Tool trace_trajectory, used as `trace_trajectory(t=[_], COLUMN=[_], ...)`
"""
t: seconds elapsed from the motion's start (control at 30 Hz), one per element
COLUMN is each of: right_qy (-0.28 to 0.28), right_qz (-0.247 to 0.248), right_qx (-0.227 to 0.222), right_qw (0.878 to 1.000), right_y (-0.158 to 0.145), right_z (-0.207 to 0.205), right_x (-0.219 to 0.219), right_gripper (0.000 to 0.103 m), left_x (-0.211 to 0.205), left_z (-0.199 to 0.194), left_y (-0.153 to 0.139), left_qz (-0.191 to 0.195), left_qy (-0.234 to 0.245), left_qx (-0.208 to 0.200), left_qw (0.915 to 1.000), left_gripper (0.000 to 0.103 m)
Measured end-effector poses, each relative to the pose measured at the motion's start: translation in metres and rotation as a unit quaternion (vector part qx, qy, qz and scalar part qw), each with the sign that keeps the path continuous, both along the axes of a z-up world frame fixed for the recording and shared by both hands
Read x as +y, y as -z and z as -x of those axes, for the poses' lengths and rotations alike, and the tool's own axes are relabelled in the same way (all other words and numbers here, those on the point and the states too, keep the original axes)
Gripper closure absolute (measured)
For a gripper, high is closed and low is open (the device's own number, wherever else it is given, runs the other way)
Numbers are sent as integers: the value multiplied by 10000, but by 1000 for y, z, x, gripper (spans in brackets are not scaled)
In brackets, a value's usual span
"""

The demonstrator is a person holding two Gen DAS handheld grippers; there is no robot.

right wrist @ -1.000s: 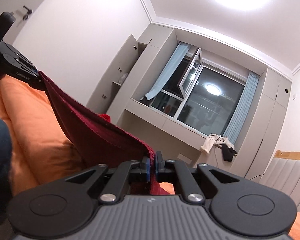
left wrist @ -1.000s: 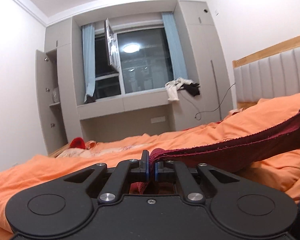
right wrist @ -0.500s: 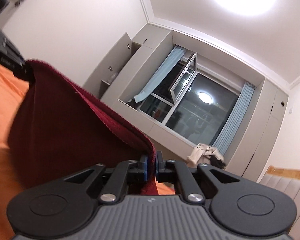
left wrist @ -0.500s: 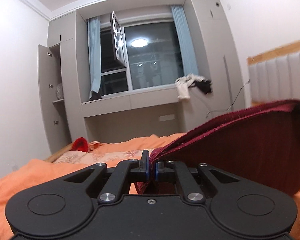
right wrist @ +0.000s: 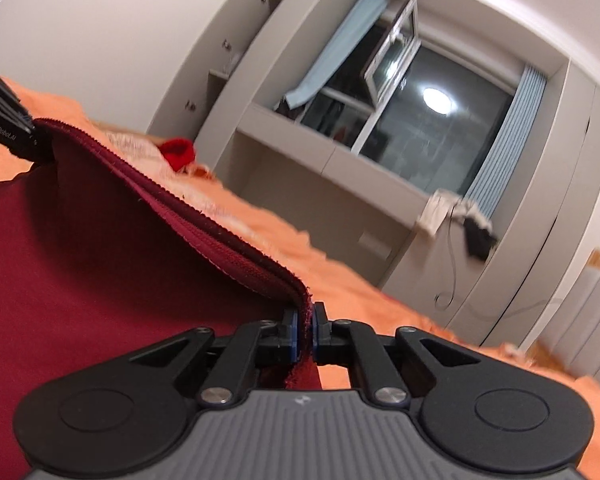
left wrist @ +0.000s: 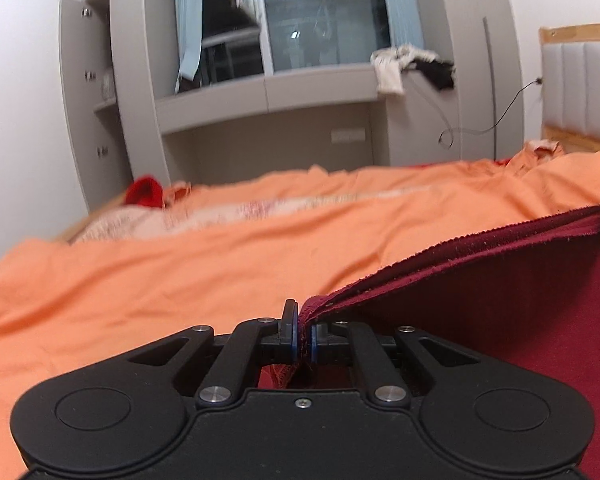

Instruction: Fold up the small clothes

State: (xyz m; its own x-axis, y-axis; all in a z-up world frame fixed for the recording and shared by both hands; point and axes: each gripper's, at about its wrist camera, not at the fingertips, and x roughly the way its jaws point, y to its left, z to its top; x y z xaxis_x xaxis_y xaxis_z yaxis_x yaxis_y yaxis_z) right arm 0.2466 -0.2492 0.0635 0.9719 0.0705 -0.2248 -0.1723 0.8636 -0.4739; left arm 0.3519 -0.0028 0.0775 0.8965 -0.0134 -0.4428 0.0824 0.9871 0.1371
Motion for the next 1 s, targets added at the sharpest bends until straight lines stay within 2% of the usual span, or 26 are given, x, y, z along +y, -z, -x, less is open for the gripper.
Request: trace_trajectory(t=[0.13,0.3,0.4,0.43,0.47,0.5,0.53,0.57,0.6,0.63,0.67,0.7,0.73,0.87,1.0], right_qy=[57,68,88,103,118,133,146,150,126,78,-15,-102,-127,-57,507], right_qz=[130,160,102,79,36,-34,-117,-198,-283,-347,-411,-457,-468,-454,-420], right_qx=[356,819,998,1010,1012,1026,1053,1079,1118,1168,1222,1246,1247,1262,1155], right_qw=[9993,9965,9949,9948,9948,9946,9943,9939,9932,9925,9916,9911,9910,9910,9911], right_y=[24,49,57,58,57,54,51,49,46,43,41,39,37,34,43], right_z=[-27,-53,-58,-57,-57,-59,-60,-60,-58,-55,-51,-47,-43,-37,-42], right_x=[-1,-4,-7,-7,-10,-13,-17,-21,-24,-28,-31,-34,-38,-46,-56], right_gripper=[97,96,87,82,71,62,48,39,35,27,19,15,10,7,1], left_x=[2,13,20,20,21,21,22,24,21,20,22,24,26,37,38], left_z=[-36,-59,-63,-64,-64,-64,-63,-63,-59,-57,-55,-50,-47,-42,-43], left_y=[30,55,57,57,57,57,56,56,55,52,50,46,42,34,43], left_qz=[-35,120,250,280,295,297,303,318,303,266,259,284,318,589,439], left_qy=[-31,-71,-62,-65,-60,-57,-68,-83,-109,-181,-252,-298,-310,-341,-476], left_qx=[539,1091,1183,1197,1198,1196,1194,1188,1175,1156,1075,954,884,861,1010], left_qw=[9985,9939,9926,9924,9923,9924,9924,9924,9926,9928,9935,9946,9951,9940,9928], left_gripper=[96,91,90,89,88,84,79,74,48,15,6,2,3,2,1])
